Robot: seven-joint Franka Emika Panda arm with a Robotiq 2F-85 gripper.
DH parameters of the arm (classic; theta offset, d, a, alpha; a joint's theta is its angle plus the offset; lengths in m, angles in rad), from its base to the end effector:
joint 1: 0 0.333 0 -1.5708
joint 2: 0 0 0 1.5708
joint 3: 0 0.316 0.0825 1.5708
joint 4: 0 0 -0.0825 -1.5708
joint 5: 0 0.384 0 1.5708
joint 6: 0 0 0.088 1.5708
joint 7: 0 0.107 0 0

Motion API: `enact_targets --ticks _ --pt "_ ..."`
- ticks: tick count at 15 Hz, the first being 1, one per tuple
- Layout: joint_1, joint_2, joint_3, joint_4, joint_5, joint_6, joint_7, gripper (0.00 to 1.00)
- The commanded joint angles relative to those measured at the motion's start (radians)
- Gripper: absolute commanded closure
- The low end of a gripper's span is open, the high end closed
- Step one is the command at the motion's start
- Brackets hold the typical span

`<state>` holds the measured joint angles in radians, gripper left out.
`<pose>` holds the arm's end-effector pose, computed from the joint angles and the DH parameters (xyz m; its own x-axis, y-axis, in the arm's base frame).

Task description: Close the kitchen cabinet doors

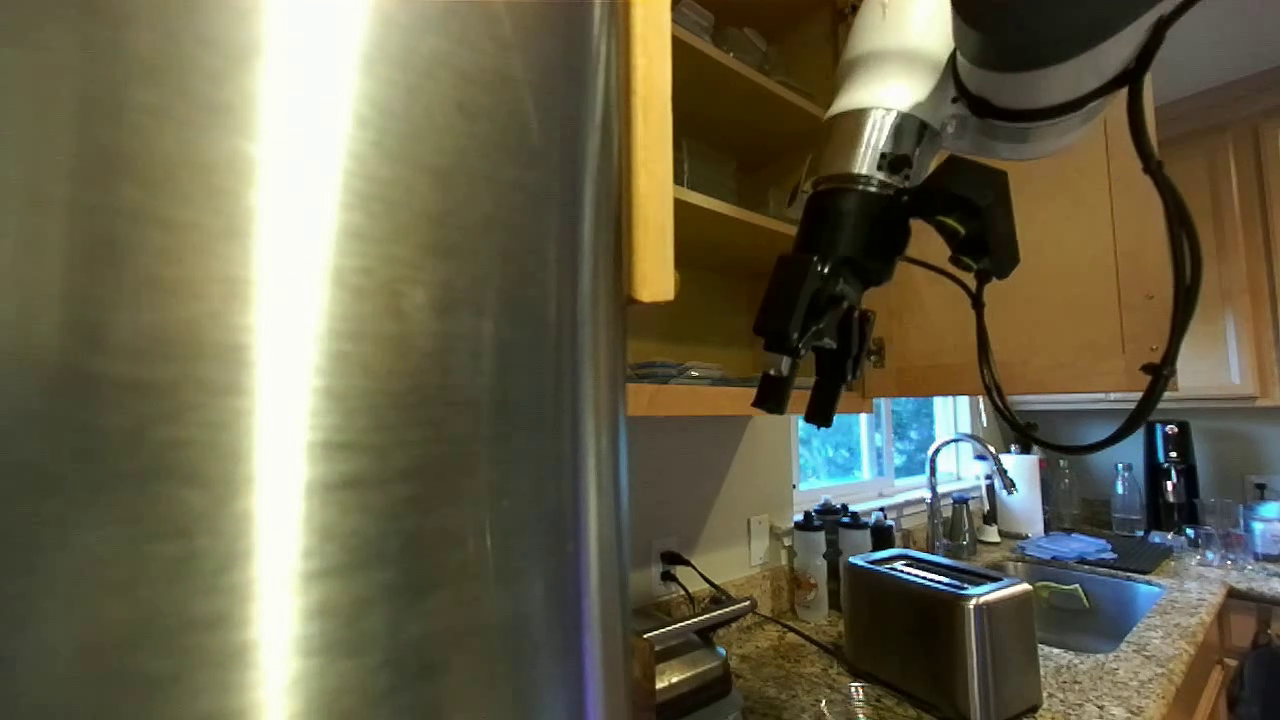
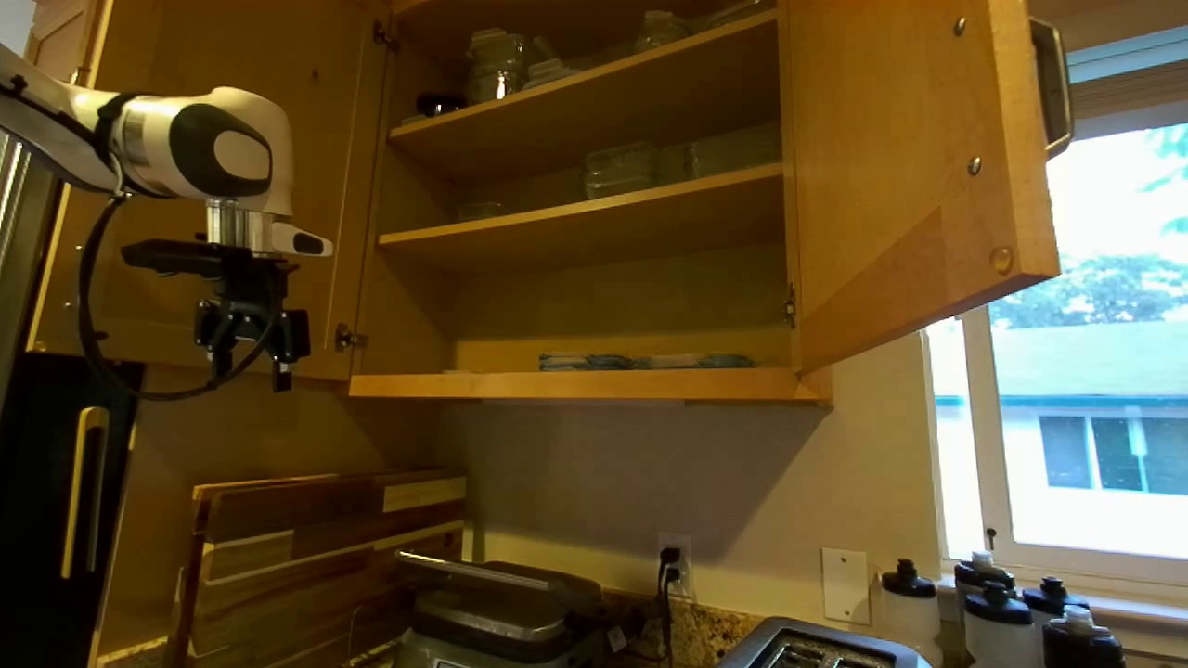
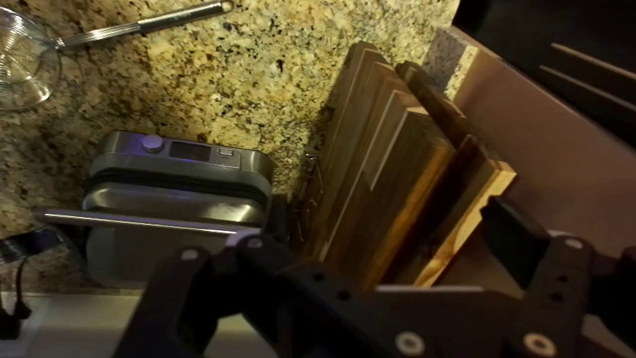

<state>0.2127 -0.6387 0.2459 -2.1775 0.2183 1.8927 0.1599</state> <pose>0.3262 0.2109 0.6512 0.9255 0.2085 0.3161 0.2584 -0.9580 -0.1245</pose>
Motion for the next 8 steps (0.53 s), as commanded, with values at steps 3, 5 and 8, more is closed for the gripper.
enact_targets --ticks 3,5,8 --pt "0.054 0.042 0.004 0.056 0.024 -0.051 -0.072 0.0" --pt "0.041 0.034 0.011 0.039 0.011 -0.024 -0.055 0.0" --pt "0.044 0.048 0.01 0.04 0.01 -0.026 -0.078 0.0"
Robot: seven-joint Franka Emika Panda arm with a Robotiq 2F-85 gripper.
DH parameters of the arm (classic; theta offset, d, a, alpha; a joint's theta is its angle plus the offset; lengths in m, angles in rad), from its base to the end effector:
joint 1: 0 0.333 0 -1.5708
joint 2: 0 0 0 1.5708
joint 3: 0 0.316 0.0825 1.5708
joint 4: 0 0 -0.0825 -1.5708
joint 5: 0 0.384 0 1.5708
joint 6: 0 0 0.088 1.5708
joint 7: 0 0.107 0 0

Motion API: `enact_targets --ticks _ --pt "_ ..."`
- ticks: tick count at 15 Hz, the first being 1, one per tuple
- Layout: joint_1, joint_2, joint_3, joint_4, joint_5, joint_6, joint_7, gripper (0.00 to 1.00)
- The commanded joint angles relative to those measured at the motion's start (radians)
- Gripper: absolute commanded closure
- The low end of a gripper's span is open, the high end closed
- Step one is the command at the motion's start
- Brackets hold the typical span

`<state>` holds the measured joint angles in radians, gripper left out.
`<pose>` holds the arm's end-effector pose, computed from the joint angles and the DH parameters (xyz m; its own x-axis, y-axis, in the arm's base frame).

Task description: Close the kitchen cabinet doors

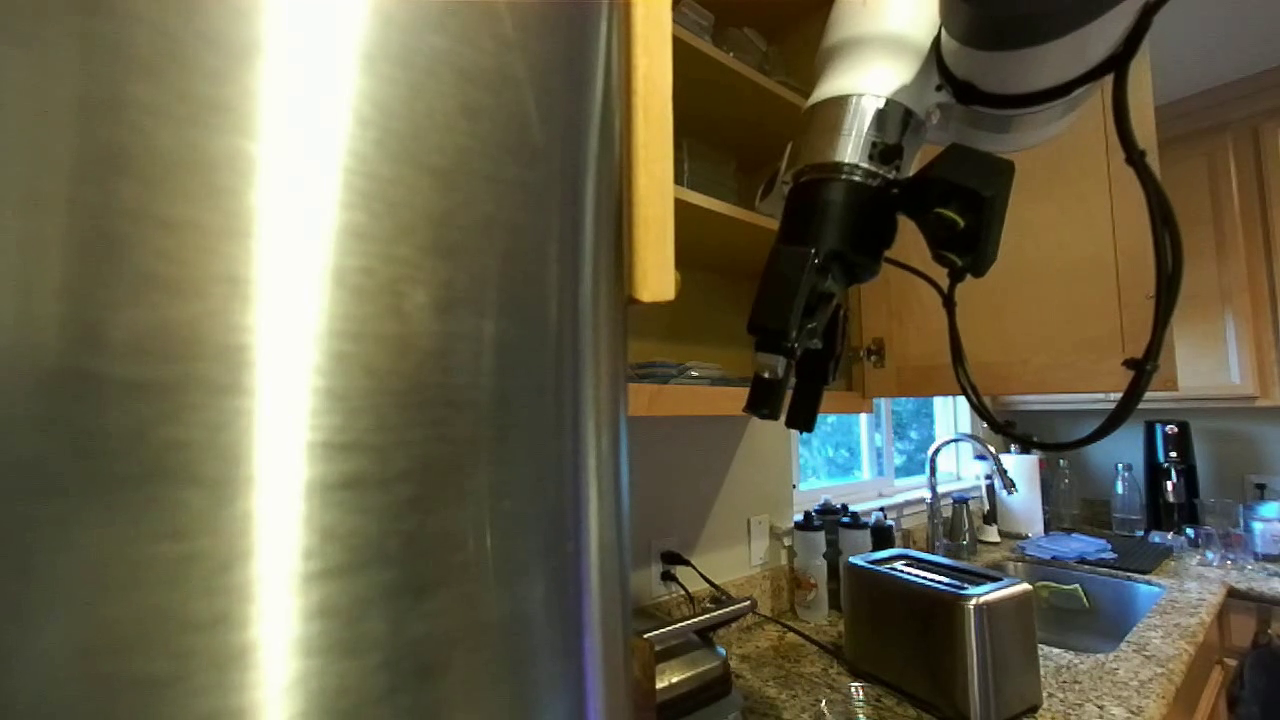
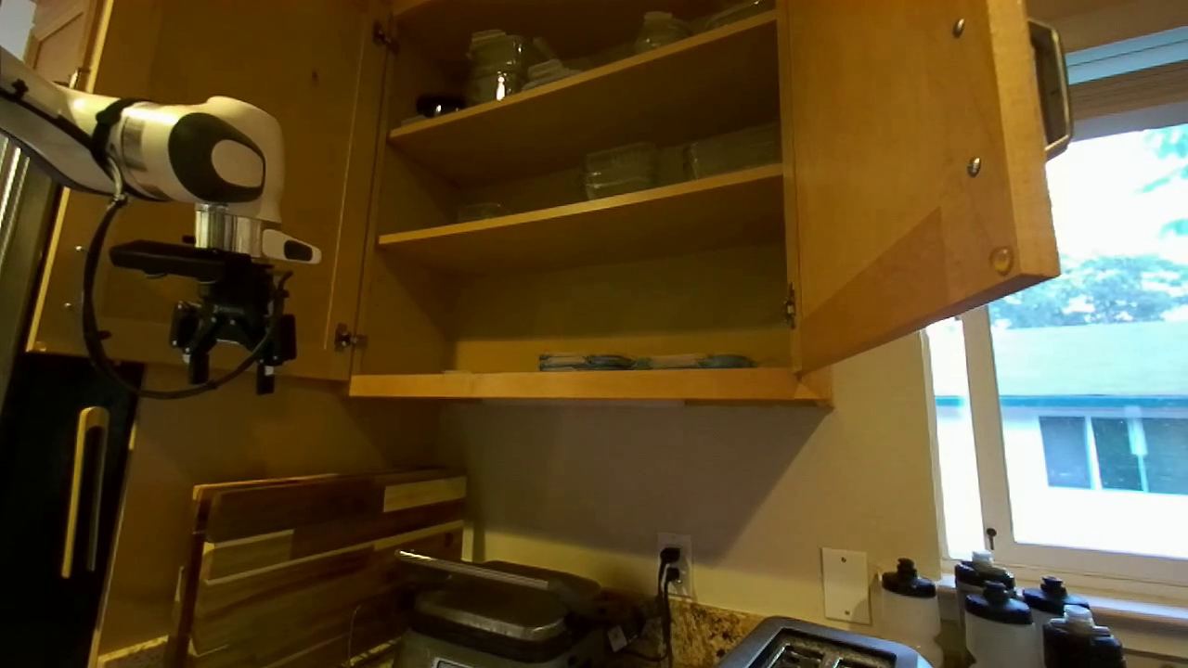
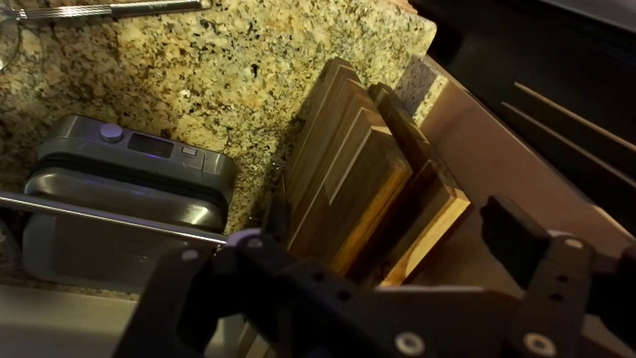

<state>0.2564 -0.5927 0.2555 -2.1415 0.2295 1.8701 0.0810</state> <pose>0.3249 0.2351 0.6487 0.8953 0.3363 0.2921 0.3811 -0.9178 -0.1117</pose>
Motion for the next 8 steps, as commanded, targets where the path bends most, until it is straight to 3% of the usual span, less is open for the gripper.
enact_targets --ticks 1,4,8 --pt "0.0 0.003 0.0 0.004 -0.001 -0.003 0.0 0.0" --pt "0.013 0.009 -0.004 0.011 0.013 0.001 -0.019 0.0" --pt "0.091 0.03 -0.012 0.067 0.107 -0.015 -0.161 0.0"
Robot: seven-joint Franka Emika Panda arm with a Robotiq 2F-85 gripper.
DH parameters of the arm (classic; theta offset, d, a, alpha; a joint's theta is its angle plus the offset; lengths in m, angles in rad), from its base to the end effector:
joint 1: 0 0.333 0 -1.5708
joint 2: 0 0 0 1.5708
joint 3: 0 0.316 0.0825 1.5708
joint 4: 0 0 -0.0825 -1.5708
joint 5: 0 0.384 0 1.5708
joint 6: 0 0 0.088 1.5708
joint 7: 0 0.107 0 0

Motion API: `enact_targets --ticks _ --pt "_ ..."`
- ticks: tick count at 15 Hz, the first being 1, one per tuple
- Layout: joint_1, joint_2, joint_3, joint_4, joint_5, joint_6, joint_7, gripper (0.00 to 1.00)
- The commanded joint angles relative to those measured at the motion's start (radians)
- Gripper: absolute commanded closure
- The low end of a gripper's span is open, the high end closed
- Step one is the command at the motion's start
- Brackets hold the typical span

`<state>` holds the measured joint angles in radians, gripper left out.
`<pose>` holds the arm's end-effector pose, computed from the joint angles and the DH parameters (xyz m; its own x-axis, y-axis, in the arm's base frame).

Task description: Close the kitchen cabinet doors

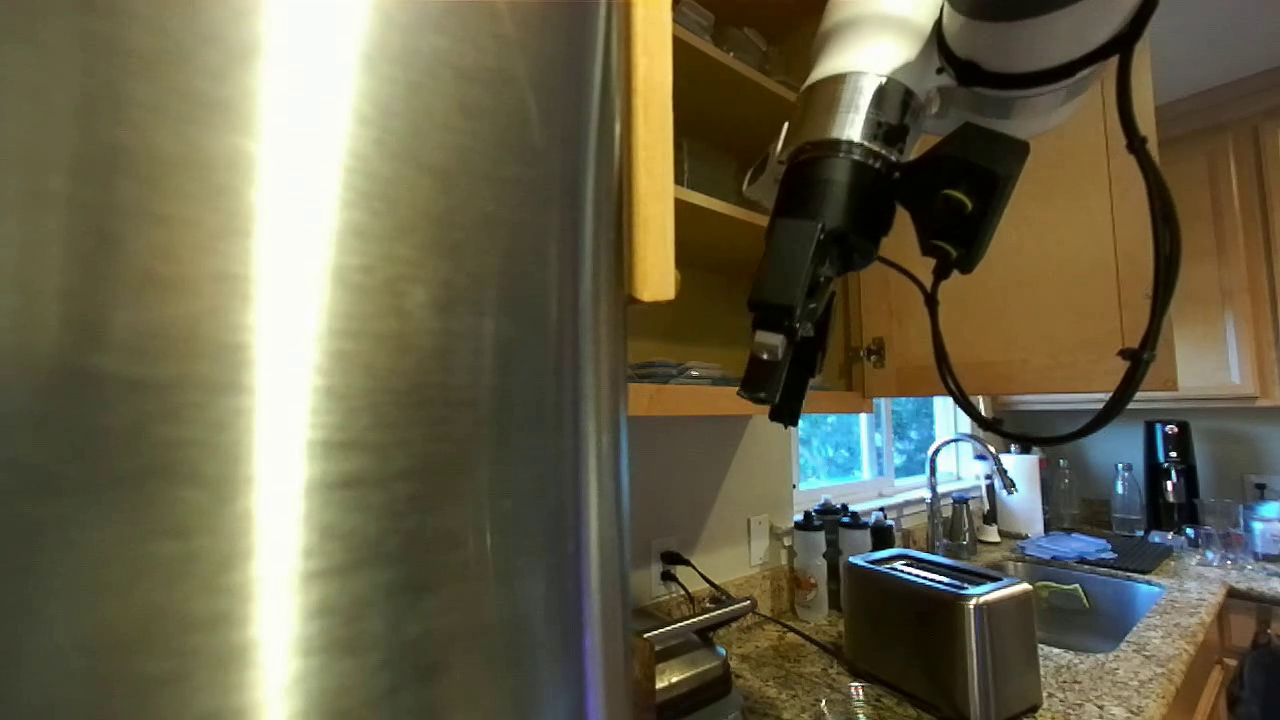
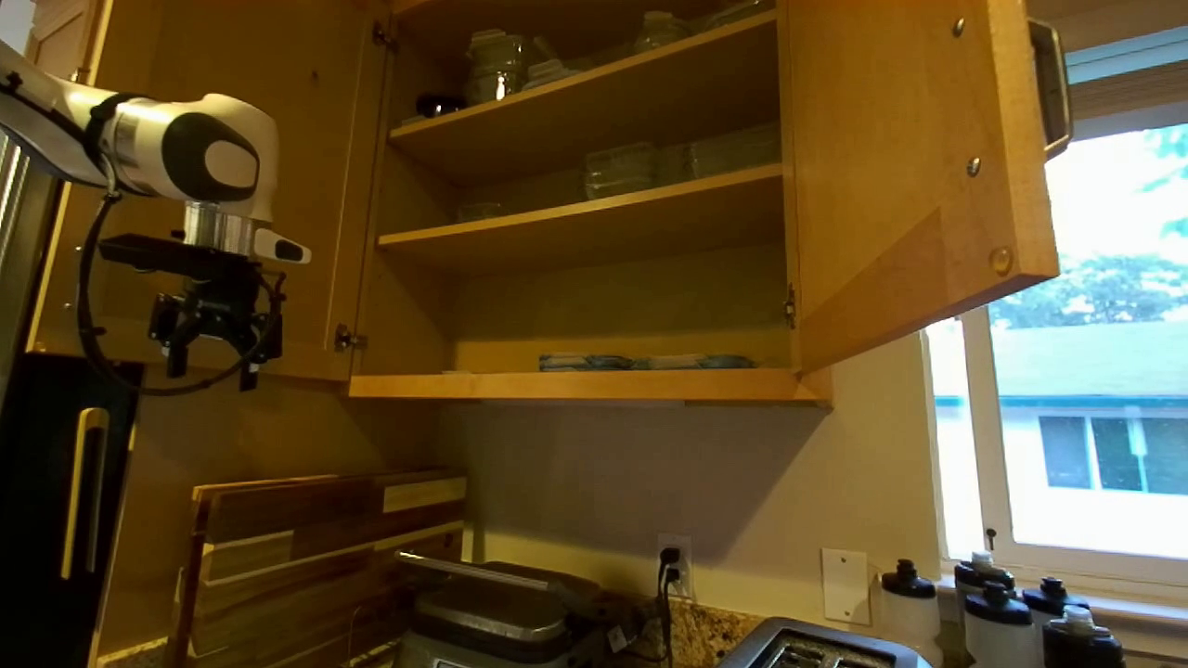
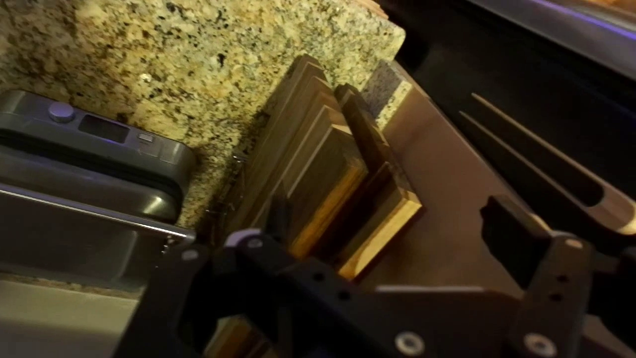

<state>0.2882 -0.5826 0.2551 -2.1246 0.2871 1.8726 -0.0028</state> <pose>0.3178 0.2509 0.6541 0.8521 0.4237 0.3074 0.4823 -0.8637 -0.1464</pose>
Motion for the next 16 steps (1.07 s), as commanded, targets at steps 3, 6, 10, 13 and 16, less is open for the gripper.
enact_targets --ticks 3,6,10,13,16 --pt "0.097 0.031 0.001 0.104 0.068 -0.052 -0.135 0.0" --pt "0.125 0.036 0.004 0.131 0.078 -0.055 -0.17 0.0" --pt "0.183 0.084 -0.014 0.176 0.19 -0.074 -0.293 0.0" --pt "0.19 0.136 0.012 0.229 0.219 -0.114 -0.318 0.0" --pt "0.194 0.19 0.032 0.285 0.226 -0.163 -0.329 0.0"
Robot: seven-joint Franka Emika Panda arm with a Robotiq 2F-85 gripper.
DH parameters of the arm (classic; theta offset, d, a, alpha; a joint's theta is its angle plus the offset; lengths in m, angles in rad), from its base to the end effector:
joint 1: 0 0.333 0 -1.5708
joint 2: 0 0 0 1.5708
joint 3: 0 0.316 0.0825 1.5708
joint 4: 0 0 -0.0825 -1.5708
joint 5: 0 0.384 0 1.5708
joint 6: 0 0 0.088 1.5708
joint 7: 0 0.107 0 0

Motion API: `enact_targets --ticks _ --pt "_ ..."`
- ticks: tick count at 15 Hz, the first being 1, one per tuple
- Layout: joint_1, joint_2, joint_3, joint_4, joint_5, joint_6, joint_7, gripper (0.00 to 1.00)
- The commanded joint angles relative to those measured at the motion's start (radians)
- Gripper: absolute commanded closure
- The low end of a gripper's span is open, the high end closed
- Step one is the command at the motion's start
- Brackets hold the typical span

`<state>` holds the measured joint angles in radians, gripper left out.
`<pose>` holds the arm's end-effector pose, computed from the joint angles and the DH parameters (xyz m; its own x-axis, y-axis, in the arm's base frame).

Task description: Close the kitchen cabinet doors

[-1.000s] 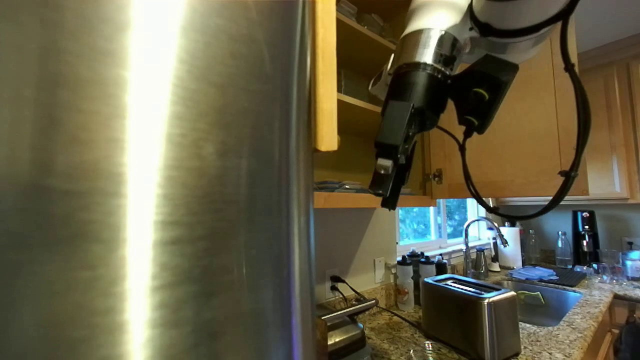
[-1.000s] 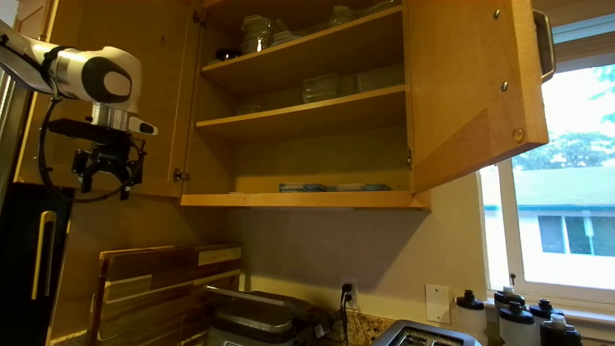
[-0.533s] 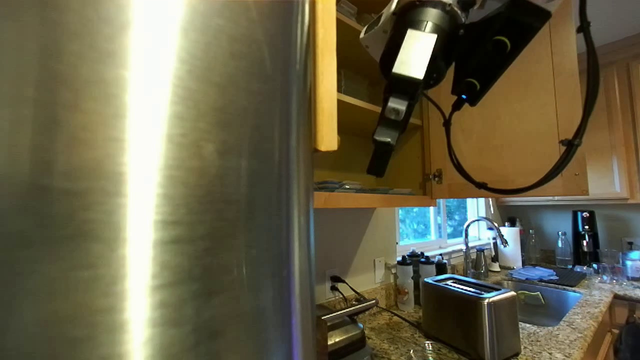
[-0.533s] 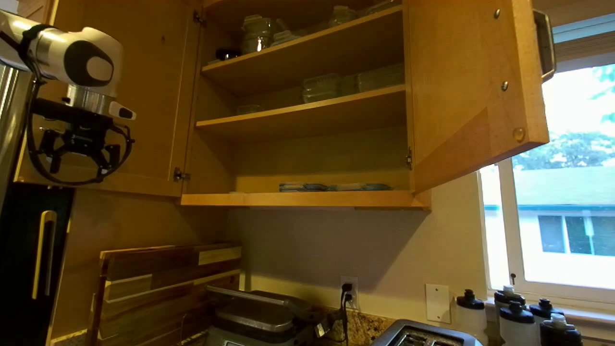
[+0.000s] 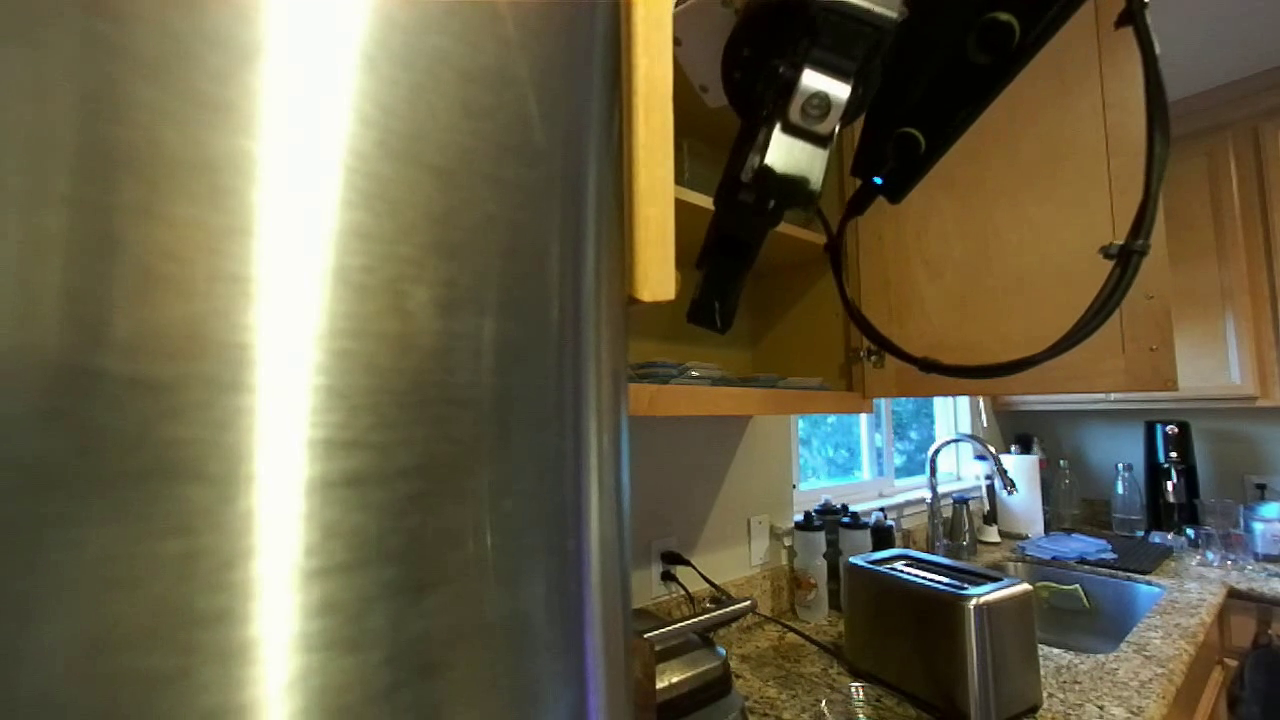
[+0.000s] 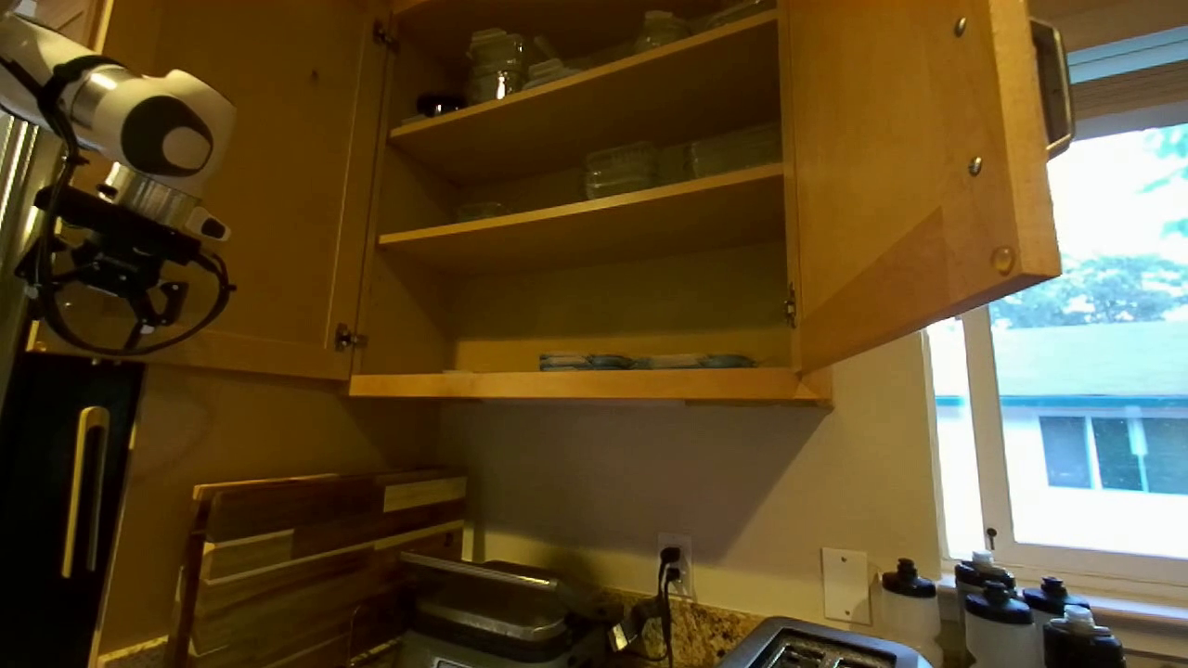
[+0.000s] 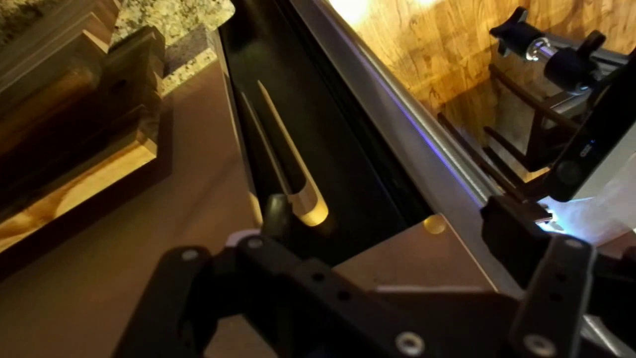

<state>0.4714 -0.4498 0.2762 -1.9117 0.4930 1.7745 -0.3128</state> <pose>0.2673 0.3484 0.6988 0.5250 0.7630 0.3771 0.8507 -0.4568 -0.2600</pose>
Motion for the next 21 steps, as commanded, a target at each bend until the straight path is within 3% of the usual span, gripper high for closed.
enact_targets --ticks 1,5,12,21 --pt "0.007 0.072 0.021 0.089 0.018 -0.078 -0.014 0.0" --pt "0.003 0.106 0.05 0.135 0.034 -0.089 0.003 0.0" --pt "-0.013 0.047 0.097 0.05 0.009 0.203 0.019 0.0" --pt "-0.036 -0.07 0.1 -0.089 -0.1 0.408 0.112 0.0"
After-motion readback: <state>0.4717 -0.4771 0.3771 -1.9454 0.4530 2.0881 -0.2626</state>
